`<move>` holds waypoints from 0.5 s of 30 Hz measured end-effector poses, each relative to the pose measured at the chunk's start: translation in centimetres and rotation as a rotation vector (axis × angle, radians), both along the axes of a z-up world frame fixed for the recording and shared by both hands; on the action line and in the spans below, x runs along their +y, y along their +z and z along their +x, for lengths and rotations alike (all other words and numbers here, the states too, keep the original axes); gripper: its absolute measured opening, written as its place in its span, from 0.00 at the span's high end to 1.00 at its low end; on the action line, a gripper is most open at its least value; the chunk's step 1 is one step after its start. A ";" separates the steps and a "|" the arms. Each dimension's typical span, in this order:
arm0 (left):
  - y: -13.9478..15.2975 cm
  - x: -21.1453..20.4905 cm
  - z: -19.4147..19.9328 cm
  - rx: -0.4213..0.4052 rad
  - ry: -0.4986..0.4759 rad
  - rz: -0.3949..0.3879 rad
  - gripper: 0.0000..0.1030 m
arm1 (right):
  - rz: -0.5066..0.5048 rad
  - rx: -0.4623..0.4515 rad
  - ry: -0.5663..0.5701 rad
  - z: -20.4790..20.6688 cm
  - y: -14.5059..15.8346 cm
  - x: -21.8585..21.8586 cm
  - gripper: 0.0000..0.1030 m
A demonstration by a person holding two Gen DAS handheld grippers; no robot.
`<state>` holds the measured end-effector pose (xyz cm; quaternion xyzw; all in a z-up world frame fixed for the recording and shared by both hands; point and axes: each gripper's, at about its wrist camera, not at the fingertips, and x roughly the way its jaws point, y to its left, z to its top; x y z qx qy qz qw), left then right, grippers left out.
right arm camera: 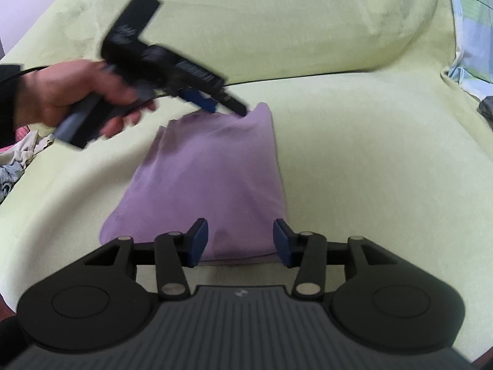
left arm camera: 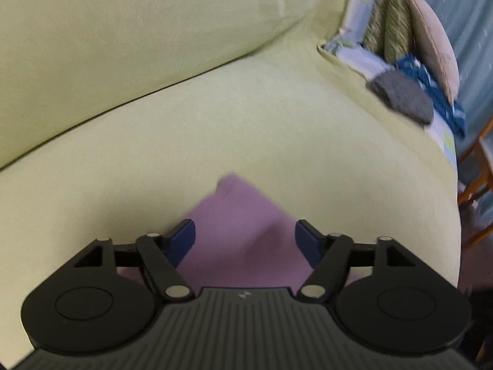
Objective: Fold clothes
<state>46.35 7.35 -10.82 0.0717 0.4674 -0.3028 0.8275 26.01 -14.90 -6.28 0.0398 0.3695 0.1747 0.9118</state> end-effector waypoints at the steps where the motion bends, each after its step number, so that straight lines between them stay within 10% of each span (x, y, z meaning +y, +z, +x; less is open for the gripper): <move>1: 0.1 0.6 -1.3 -0.011 0.004 0.026 0.27 | -0.011 0.001 0.008 0.0 -0.1 0.3 0.59; 15: -1.7 3.9 -15.9 -0.113 0.032 0.124 0.26 | -0.128 -0.019 0.125 -0.7 -1.2 4.6 0.52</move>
